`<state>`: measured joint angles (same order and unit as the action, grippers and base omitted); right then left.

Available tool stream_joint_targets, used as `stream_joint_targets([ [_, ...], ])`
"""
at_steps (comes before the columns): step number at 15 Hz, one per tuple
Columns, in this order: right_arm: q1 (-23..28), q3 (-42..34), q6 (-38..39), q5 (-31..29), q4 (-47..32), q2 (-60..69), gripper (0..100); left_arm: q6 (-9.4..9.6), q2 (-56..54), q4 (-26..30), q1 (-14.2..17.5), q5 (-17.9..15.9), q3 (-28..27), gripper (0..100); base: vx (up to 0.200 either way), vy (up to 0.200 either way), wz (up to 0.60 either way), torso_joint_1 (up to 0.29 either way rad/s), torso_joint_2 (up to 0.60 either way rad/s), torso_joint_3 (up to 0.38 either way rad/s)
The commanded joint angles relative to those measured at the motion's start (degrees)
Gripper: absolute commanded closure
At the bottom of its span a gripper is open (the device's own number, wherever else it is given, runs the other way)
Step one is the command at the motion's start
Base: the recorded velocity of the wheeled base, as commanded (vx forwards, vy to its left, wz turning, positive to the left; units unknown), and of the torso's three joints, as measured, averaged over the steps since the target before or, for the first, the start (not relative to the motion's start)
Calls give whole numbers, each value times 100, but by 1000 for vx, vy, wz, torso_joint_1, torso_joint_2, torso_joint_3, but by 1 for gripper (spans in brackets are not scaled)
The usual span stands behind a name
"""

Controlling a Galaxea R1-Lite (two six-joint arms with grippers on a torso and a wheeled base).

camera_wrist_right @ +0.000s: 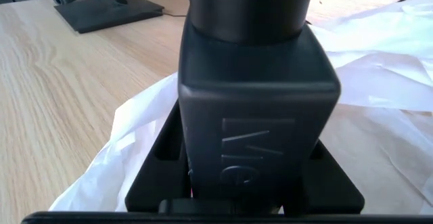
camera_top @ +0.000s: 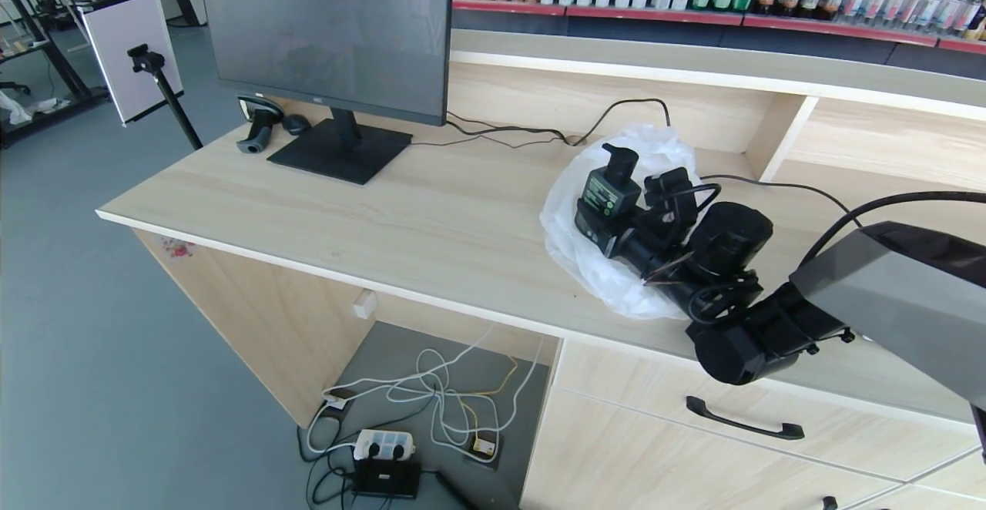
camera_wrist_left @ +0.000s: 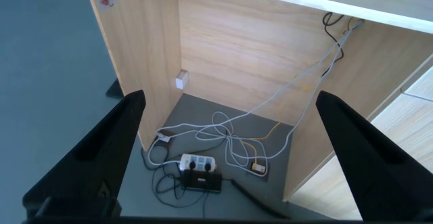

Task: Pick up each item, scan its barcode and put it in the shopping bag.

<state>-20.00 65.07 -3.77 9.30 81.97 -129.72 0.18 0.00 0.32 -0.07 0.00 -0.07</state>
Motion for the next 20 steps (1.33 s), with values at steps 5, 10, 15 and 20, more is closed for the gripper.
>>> stream_joint_targets([
  [5, -3, -47, -80, 10, 3, -62, 100, -1, 0, 3, -1, 0, -1, 0, 0, 0, 0, 0, 0, 0],
  [10, -3, -214, -142, 10, 38, -106, 100, -1, 0, -5, -1, 0, 7, 0, 0, 0, 0, 0, 0, 0],
  [15, 5, -250, -151, 10, 38, -106, 100, -1, 0, -5, -1, 0, -1, 0, 0, 0, 0, 0, 0, 0],
  [20, -3, -223, -142, 10, 135, -159, 0, -1, 0, -5, -1, 0, -1, 0, 0, 0, 0, 0, 0, 0],
])
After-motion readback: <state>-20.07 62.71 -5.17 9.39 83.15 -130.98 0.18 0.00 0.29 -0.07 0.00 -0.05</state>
